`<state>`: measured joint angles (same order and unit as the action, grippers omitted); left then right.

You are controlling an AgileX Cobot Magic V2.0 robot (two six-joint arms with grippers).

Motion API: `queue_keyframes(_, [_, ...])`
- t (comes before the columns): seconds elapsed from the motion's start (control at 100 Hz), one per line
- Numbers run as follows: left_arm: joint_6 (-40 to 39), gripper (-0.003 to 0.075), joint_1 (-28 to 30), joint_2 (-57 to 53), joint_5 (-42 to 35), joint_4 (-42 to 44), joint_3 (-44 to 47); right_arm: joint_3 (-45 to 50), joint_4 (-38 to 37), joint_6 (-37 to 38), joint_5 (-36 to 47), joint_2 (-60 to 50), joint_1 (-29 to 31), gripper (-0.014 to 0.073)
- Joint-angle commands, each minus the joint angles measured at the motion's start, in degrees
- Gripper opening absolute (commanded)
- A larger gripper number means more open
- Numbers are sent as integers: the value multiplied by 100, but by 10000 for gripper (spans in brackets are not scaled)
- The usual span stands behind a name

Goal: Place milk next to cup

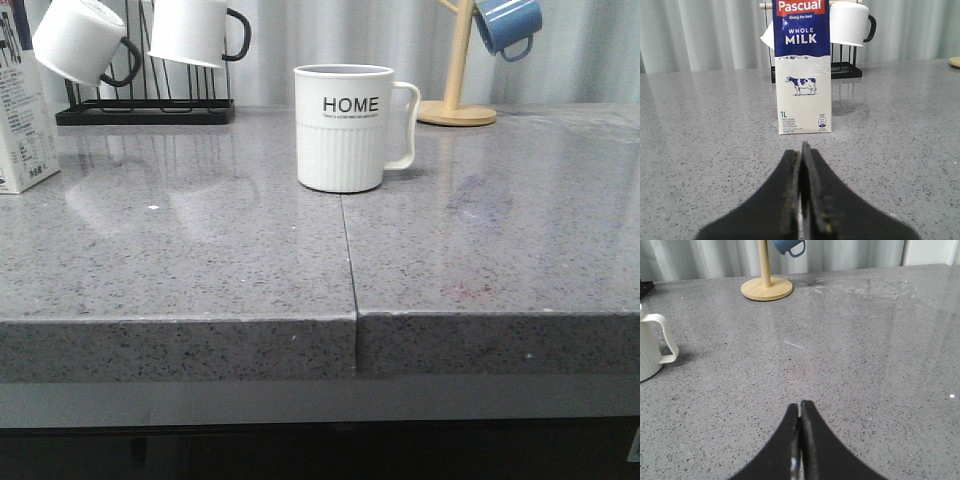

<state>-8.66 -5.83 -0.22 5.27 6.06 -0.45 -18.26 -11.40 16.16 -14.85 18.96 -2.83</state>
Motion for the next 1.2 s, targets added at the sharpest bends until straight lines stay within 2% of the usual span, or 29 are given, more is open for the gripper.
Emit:
queue_keyframes(0.0, [-41, -21, 10, -187, -422, -17, 298, -163, -58, -1, 388, 27, 44, -121])
queue_keyframes(0.58, [-41, -21, 10, -187, -433, 20, 276, -163, -58, -1, 388, 27, 44, -121])
queue_keyframes(0.72, [-41, -21, 10, -155, -352, -397, 57, -163, -58, -1, 388, 27, 44, -121])
queue_keyframes(0.91, [-41, -21, 10, 563, 313, -697, -845, -163, -58, -1, 388, 27, 44, -121])
queue_keyframes(1.19, [-41, -20, 10, 2726, 1353, -673, -2725, -163, -58, -1, 388, 27, 44, -121])
